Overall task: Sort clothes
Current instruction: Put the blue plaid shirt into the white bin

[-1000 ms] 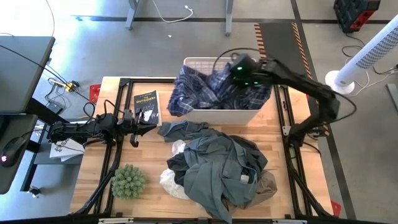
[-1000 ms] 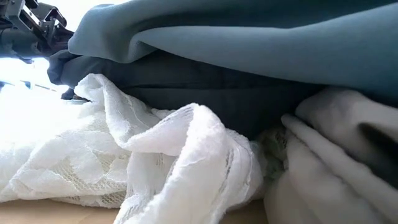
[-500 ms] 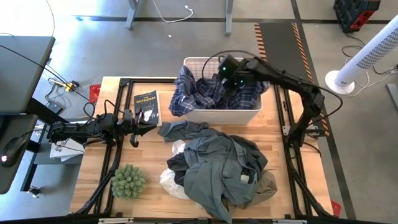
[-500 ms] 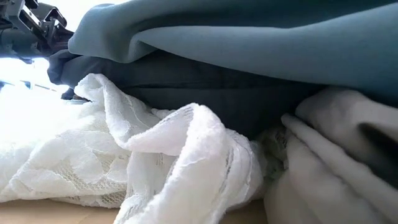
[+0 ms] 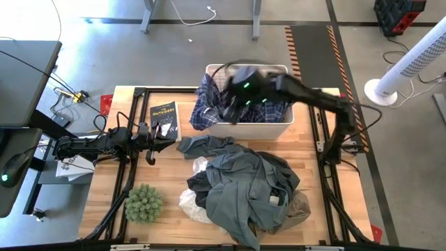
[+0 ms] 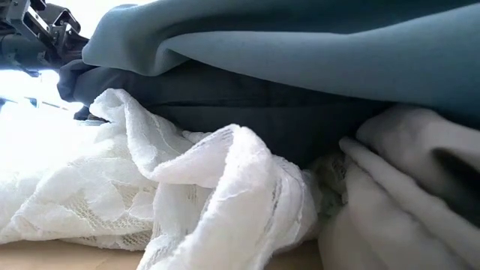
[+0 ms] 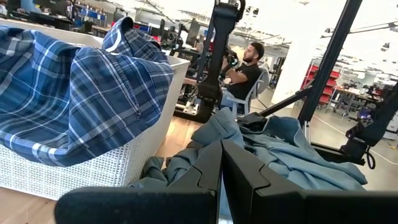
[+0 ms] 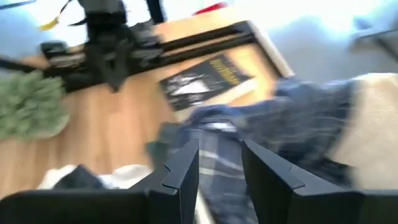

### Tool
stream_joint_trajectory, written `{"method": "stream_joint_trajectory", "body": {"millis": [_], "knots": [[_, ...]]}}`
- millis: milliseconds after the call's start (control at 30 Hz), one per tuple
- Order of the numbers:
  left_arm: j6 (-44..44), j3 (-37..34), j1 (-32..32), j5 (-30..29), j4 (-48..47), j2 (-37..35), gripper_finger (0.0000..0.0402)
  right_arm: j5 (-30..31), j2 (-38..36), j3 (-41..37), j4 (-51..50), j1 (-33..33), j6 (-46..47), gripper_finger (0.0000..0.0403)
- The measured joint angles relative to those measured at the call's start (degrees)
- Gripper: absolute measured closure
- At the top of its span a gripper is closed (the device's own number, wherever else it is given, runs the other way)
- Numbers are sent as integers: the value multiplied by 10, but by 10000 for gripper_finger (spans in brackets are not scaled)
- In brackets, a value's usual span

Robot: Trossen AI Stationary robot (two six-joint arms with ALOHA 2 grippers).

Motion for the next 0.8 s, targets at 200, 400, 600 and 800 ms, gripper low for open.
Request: {"method": "stream_joint_trajectory", "body": {"millis": [200, 400, 600, 800], "knots": [[0, 0, 0, 0, 0, 0, 392, -38, 88, -2, -15, -5, 0, 285], [0, 0, 0, -2, -1, 0, 392, -38, 131, -2, -14, -21, -8, 293], [2, 0, 0, -3, -2, 0, 392, -61, 118, -2, 6, -26, -18, 390], [5, 0, 0, -4, -8, 0, 392, 16, 73, -2, 67, -26, -12, 400]]}}
